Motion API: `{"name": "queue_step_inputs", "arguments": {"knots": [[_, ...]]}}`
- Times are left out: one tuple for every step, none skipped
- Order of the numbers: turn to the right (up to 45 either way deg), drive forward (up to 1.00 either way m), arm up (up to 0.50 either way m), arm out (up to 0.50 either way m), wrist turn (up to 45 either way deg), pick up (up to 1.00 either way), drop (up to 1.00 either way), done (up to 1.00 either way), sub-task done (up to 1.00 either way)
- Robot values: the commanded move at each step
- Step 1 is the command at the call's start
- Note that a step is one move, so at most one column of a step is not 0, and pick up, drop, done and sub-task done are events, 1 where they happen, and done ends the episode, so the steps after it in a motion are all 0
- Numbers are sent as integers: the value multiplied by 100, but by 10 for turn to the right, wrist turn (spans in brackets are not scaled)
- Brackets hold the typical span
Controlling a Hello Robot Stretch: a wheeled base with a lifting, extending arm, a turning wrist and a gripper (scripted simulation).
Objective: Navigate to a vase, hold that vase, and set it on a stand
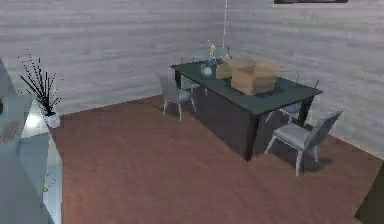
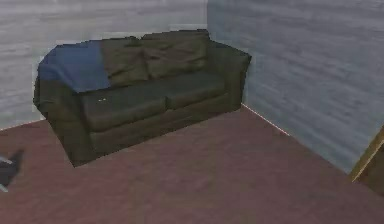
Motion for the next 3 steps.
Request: {"name": "queue_step_inputs", "arguments": {"knots": [[450, 0, 0, 0, 0, 0, 0, 0, 0], [450, 0, 0, 0, 0, 0, 0, 0, 0], [450, 0, 0, 0, 0, 0, 0, 0, 0]]}}
